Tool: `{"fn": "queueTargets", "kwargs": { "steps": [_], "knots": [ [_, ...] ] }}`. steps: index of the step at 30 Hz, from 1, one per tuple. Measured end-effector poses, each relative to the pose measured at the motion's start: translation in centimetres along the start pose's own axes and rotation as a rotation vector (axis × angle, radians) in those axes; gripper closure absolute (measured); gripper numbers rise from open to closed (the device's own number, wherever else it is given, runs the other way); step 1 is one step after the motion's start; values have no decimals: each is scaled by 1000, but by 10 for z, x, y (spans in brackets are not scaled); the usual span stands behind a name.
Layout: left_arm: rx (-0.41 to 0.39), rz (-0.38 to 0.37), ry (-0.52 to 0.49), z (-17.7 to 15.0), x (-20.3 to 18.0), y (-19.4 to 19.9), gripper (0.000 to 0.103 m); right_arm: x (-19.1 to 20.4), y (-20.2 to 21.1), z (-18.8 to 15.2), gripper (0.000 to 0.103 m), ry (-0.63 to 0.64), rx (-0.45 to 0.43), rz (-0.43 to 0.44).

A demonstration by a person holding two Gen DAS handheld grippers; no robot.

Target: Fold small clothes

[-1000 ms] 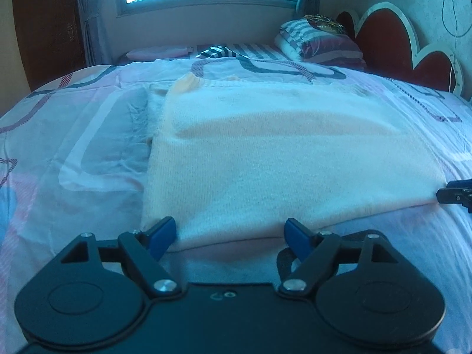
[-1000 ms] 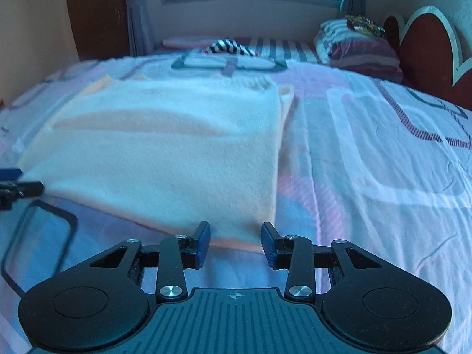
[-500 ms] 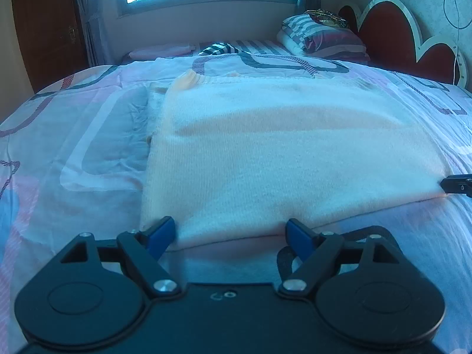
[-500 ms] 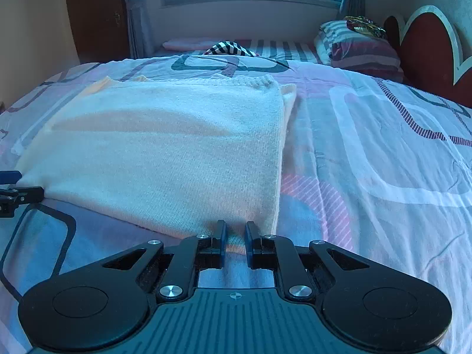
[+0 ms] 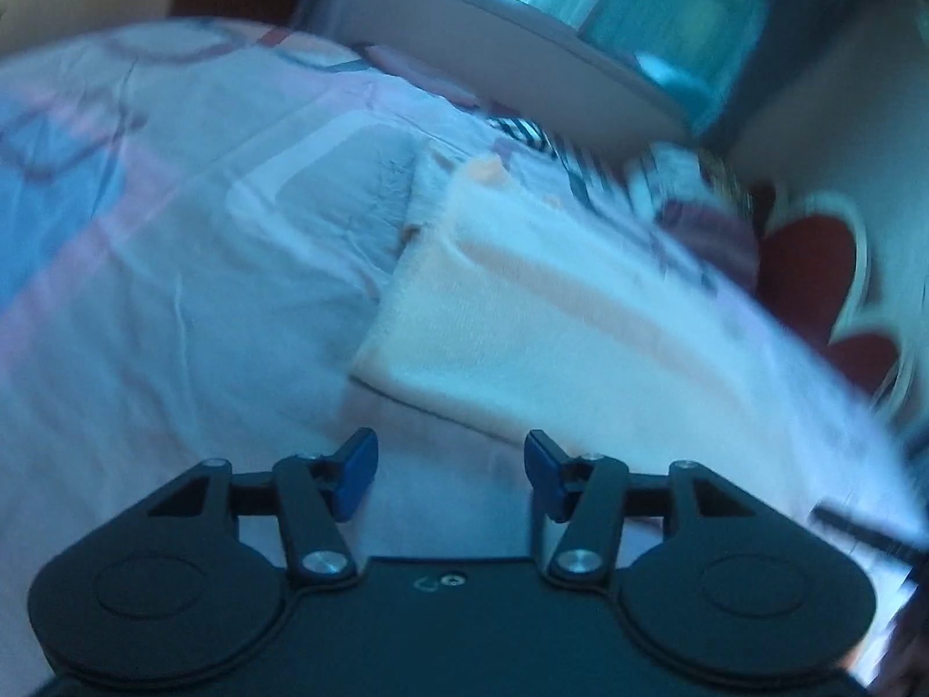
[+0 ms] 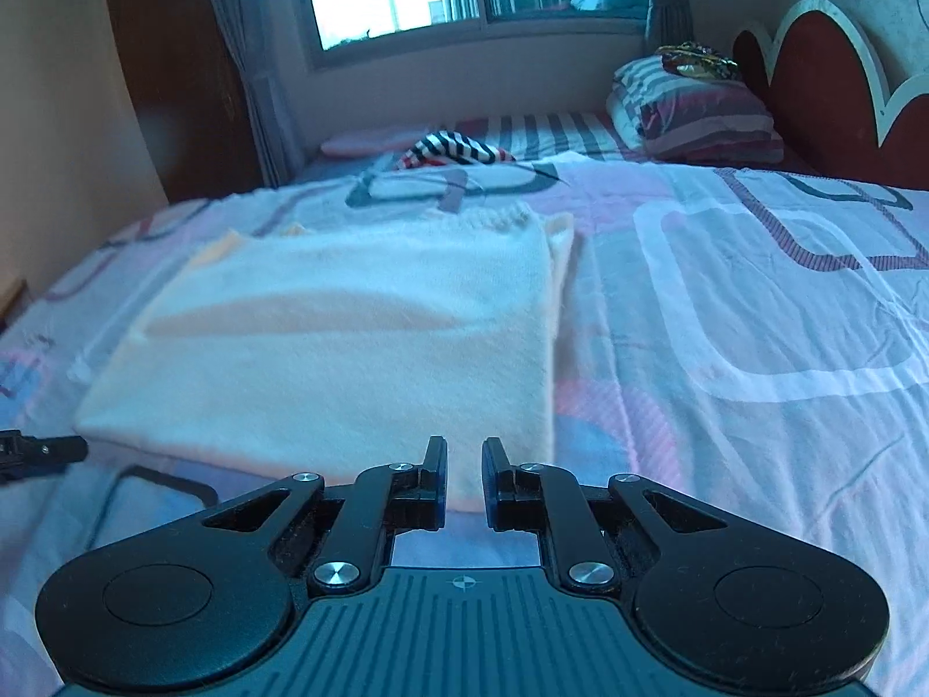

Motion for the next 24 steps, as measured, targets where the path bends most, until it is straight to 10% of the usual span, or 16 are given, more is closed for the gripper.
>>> {"fn": "queueTargets", "kwargs": {
  "steps": [6, 15, 21, 24],
  "knots": [
    [26, -76, 292, 2, 12, -23, 51, 24, -10, 19, 103, 12, -53, 65],
    [-55, -109, 424, 24, 7, -59, 52, 39, -70, 45, 103, -14, -31, 132],
    [-65, -65, 442, 29, 6, -78, 92, 47, -122, 61, 103, -16, -25, 159],
    [-70, -83, 470, 28, 11, -81, 92, 51, -144, 66, 103, -11, -23, 166]
  ]
}}
Point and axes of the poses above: each gripper's, at about its wrist camera, not at the fingertips, and y roughly against the way its jaws point, x to its left, z to its top, the point moved 4 cm from there along -y, roughly the way its jaws point, and after that the axes turned 11 degrees about z, right-handed, at the moved point
